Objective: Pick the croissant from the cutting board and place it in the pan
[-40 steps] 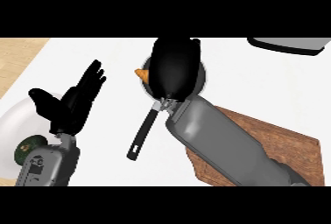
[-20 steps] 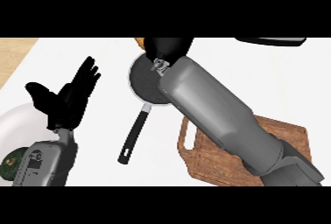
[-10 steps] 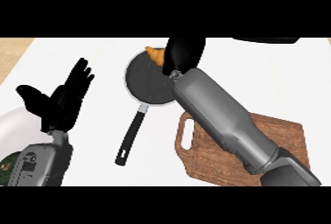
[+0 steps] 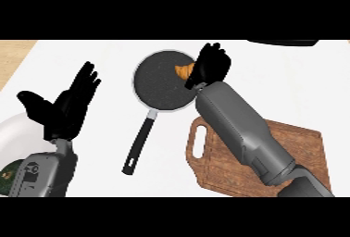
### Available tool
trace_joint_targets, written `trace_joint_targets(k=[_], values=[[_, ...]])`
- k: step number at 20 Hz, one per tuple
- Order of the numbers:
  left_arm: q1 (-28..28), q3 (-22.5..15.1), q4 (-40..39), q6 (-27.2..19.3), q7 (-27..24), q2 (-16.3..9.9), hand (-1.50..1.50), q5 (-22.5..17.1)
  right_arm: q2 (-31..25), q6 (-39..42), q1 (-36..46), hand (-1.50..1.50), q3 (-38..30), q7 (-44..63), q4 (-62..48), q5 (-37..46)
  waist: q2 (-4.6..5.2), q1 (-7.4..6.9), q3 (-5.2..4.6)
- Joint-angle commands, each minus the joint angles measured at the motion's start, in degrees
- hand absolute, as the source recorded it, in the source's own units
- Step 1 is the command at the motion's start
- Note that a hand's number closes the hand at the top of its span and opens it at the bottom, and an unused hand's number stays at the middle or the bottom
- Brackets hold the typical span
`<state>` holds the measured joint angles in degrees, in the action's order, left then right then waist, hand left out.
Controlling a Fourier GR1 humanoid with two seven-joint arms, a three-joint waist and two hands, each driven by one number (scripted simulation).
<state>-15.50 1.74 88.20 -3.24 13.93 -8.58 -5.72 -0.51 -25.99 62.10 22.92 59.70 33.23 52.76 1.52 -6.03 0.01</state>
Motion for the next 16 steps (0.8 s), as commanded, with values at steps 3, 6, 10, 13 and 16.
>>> trace_joint_targets(k=[3, 6, 10, 13, 16], values=[[0.0, 0.1, 0.2, -0.7, 0.0, 0.5, 0.0, 0.3, 0.5, -9.8, -0.9, -1.5, 0.5, 0.3, -2.2, -8.0, -0.28, 0.67, 0.01], [2.2, 1.1, 0.8, 1.6, 0.2, -1.0, 0.0, -1.4, 0.5, -18.5, -2.5, -1.5, 2.6, -1.2, -0.3, -7.8, -0.43, 0.43, 0.02], [1.0, 1.9, 0.1, -0.3, -0.3, -0.8, 0.0, -0.4, 0.5, -28.3, -3.6, -1.5, -0.3, -4.6, 2.8, -8.7, -0.67, 2.55, 0.07], [4.5, 2.3, 1.7, 0.0, -0.9, -1.2, 0.0, -0.5, 0.5, -34.4, -9.4, -1.5, 0.8, -5.4, 9.6, -11.1, -1.37, 3.48, 0.08], [7.4, 2.4, 4.4, 0.6, 0.2, -1.5, 0.0, -1.3, 0.5, -36.2, -11.3, -1.5, 0.8, -5.0, 17.0, -12.5, -2.11, 4.73, 0.06]])
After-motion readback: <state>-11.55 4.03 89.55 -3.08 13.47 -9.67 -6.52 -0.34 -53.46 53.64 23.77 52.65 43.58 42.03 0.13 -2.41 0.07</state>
